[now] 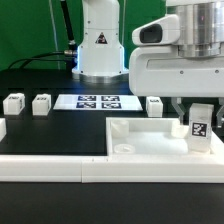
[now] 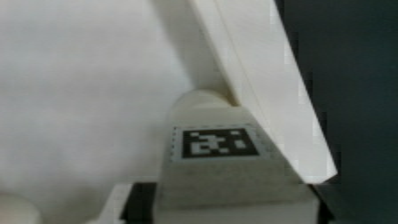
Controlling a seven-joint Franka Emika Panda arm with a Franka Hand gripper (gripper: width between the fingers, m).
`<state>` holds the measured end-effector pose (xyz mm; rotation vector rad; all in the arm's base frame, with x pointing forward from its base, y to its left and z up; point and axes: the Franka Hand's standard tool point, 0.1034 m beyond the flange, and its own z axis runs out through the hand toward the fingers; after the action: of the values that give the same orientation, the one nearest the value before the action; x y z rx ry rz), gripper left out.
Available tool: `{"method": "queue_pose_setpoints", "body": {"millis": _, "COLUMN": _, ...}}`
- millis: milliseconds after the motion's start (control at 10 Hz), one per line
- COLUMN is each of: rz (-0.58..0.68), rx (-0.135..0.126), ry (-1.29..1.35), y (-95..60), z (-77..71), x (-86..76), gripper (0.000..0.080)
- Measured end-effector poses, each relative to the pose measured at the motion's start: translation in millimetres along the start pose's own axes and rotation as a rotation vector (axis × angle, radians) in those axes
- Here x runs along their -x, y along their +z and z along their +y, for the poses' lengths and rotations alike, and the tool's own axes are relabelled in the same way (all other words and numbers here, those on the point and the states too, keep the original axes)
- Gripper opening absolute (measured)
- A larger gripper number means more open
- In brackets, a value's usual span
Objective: Assemble square table
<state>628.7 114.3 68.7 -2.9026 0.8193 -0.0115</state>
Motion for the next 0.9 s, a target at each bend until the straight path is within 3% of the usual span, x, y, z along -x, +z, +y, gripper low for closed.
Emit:
{"method": "queue_pose_setpoints", "body": {"millis": 400, "rz": -0.001, "rx": -0.003, "ry": 0.556, "y": -0.9, "z": -0.4, "x": -0.7, "gripper": 0.0288}}
{"method": "queue_pose_setpoints", "body": {"millis": 800, "rz": -0.060, "rx": -0.040, "ry": 1.216, "y": -0.5, "z": -0.6, "x": -1.3, "gripper": 0.0289}}
{"method": "queue_pose_setpoints", "body": {"millis": 900, "rz": -0.061, "rx": -0.040, "ry": 1.221, "y": -0.5, "z": -1.1, "x": -0.9, "gripper": 0.0361}}
